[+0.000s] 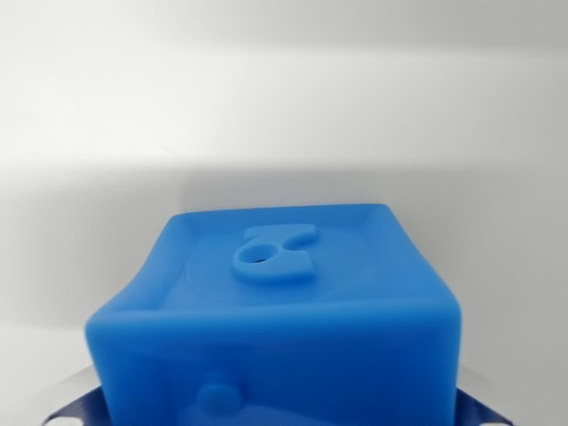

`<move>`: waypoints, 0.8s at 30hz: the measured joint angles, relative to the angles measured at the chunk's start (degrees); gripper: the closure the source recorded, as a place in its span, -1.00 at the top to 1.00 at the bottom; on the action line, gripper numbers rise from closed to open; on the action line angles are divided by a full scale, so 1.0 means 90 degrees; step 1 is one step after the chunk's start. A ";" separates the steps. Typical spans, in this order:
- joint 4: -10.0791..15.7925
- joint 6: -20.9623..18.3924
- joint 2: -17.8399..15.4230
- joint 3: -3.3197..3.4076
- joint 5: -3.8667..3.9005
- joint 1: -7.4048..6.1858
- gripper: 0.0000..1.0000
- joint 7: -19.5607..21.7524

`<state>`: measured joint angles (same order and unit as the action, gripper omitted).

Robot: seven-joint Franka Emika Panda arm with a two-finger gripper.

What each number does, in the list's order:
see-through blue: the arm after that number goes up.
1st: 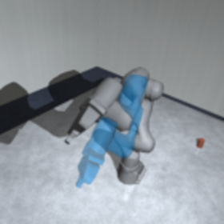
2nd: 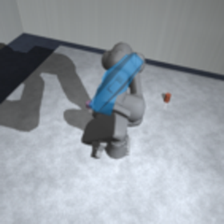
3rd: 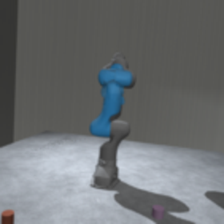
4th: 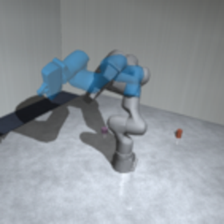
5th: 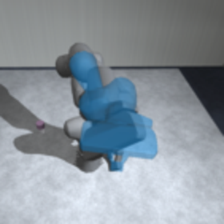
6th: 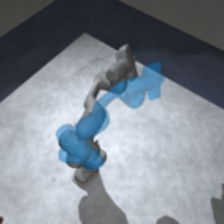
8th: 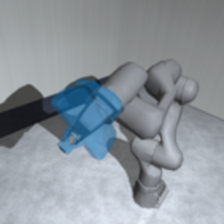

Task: Stack cube

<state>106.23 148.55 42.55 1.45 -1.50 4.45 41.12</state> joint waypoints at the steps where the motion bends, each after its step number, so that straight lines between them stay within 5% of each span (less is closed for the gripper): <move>1: 0.0002 -0.0003 -0.0007 0.0000 0.0000 0.0000 -1.00 0.0000; 24: 0.0198 -0.0481 -0.0714 0.0003 0.0000 0.0000 -1.00 0.0000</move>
<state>108.01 144.22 36.12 1.48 -1.50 4.45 41.12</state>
